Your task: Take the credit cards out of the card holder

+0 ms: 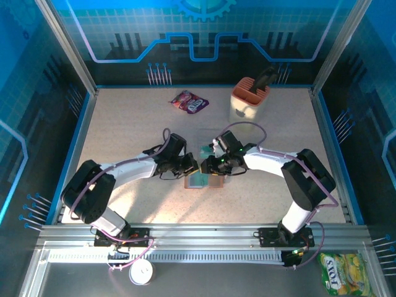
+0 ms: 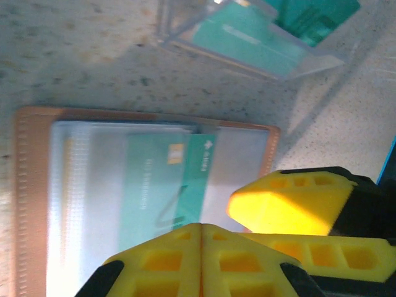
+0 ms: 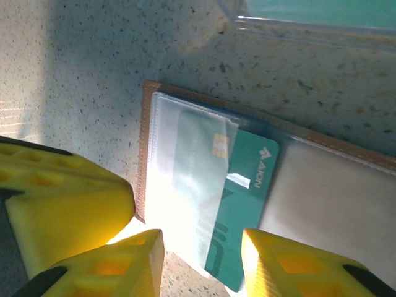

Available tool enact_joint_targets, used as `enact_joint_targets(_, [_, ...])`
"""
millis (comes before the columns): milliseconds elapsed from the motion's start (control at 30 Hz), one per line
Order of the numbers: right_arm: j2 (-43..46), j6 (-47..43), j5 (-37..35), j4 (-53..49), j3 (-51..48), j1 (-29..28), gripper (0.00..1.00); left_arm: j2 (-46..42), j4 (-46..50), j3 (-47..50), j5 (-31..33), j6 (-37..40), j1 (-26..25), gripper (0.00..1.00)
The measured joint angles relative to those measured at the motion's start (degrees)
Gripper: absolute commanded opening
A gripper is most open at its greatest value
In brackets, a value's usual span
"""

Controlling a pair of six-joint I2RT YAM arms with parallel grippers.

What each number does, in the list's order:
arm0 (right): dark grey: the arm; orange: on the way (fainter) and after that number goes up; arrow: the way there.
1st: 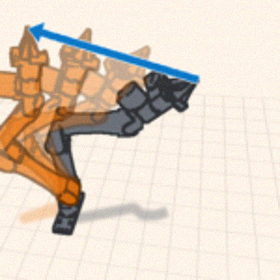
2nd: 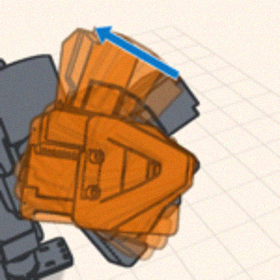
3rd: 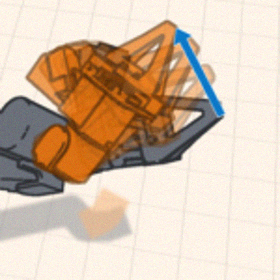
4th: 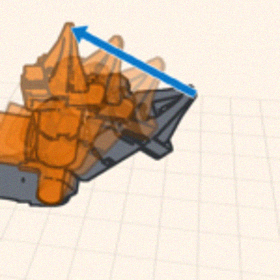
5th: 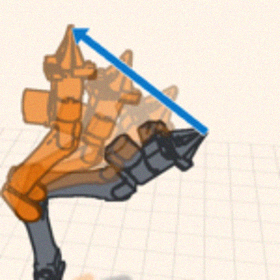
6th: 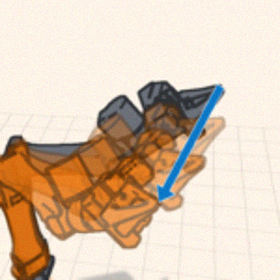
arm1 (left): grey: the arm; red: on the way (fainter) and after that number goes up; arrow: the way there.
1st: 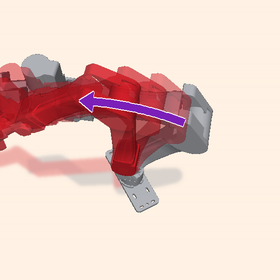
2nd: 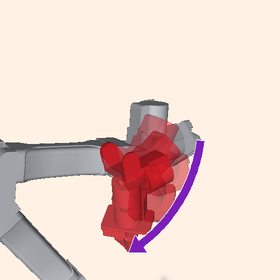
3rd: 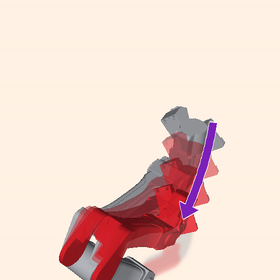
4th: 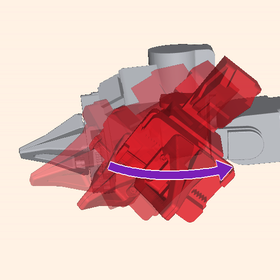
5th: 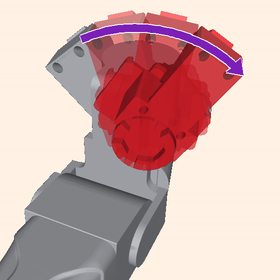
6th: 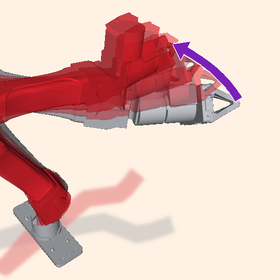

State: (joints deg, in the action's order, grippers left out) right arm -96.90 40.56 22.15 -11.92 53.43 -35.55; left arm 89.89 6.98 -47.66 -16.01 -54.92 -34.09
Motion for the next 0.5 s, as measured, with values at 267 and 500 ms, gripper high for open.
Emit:
enact_joint_targets(267, [0.04, -0.02, 0.98, 0.07, -0.72, 1.14, 0.39, 2.45, 2.25, -0.85, 1.99, 0.04, -1.31, 0.07])
enact_joint_targets(500, [-0.52, -0.02, 2.56, 0.52, -0.72, 1.11, 0.39, 2.45, 3.96, -0.85, 4.33, 0.07, -1.33, 0.07])
